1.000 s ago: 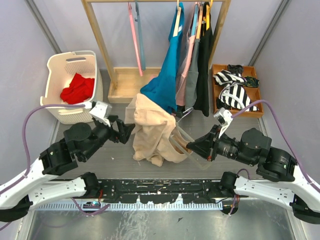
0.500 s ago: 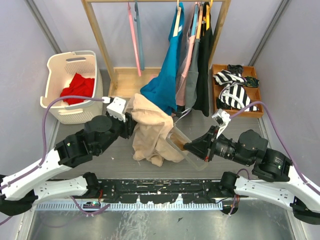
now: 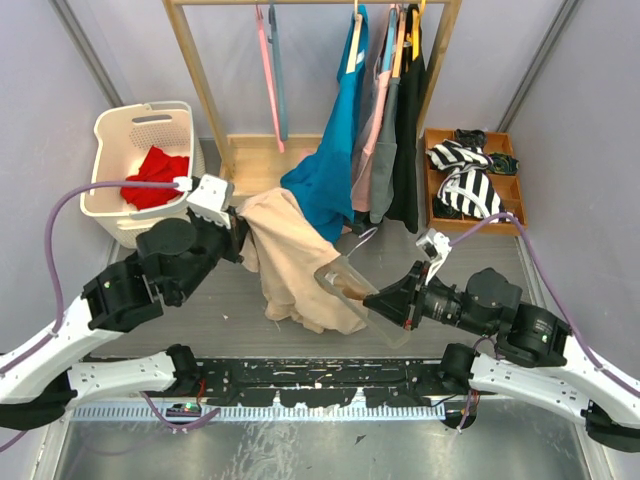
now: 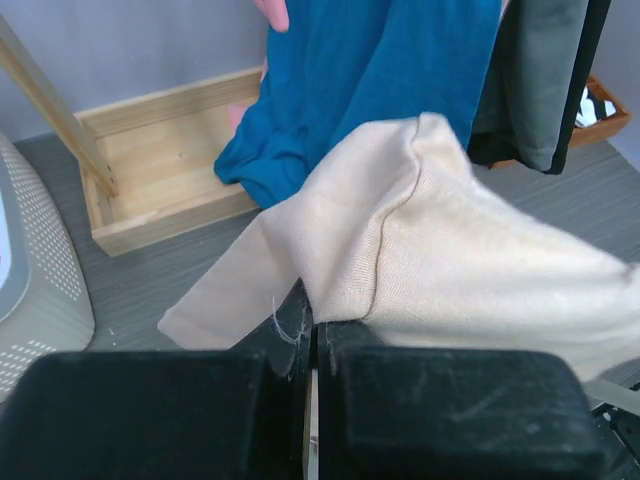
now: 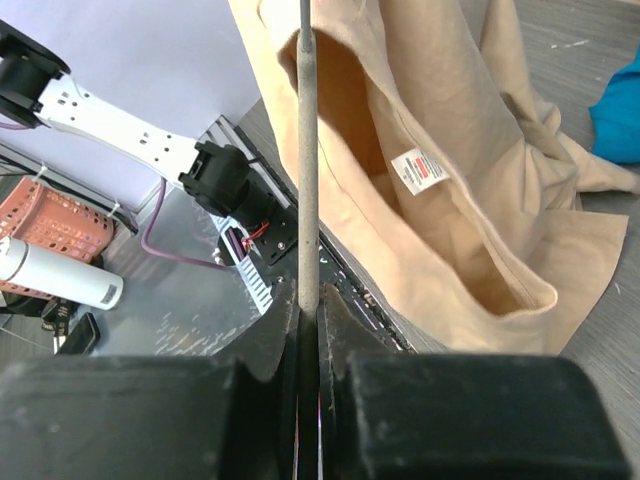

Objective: Place the t-shirt on the hanger

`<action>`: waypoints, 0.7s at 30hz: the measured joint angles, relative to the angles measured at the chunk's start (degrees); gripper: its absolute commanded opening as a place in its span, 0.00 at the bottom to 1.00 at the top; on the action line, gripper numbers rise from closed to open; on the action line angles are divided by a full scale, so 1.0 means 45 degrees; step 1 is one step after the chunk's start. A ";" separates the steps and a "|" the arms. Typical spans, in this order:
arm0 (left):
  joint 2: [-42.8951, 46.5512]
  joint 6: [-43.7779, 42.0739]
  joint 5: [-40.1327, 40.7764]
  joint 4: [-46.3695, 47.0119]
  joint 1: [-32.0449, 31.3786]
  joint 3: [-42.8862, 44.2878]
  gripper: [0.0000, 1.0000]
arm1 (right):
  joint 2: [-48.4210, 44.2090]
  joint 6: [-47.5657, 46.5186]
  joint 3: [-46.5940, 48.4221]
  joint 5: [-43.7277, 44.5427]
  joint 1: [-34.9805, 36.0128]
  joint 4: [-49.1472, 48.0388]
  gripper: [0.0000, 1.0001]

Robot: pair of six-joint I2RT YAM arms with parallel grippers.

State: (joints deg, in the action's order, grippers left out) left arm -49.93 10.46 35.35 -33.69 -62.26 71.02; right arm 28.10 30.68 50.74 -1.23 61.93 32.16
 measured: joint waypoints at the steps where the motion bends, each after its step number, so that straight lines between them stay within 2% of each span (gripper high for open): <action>1: -0.0010 -0.0073 0.0034 -0.0126 0.0000 0.0301 0.05 | -0.0024 0.0039 -0.0170 -0.0029 0.0000 -0.0063 0.01; 12: -0.1093 -0.0214 -0.0277 -0.1171 0.0005 0.1865 0.05 | -0.1035 0.0418 -0.2458 -0.0223 0.0000 -0.2055 0.01; 21: -0.1860 0.0068 -0.0529 -0.2341 0.0005 0.2778 0.05 | -0.2521 0.0359 -0.4852 -0.0253 0.0000 -0.5246 0.01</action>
State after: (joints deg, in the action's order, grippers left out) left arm -58.30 10.76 32.97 -44.23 -62.24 83.53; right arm 16.75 32.29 28.91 -2.37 61.93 8.56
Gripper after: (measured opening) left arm 0.052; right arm 0.115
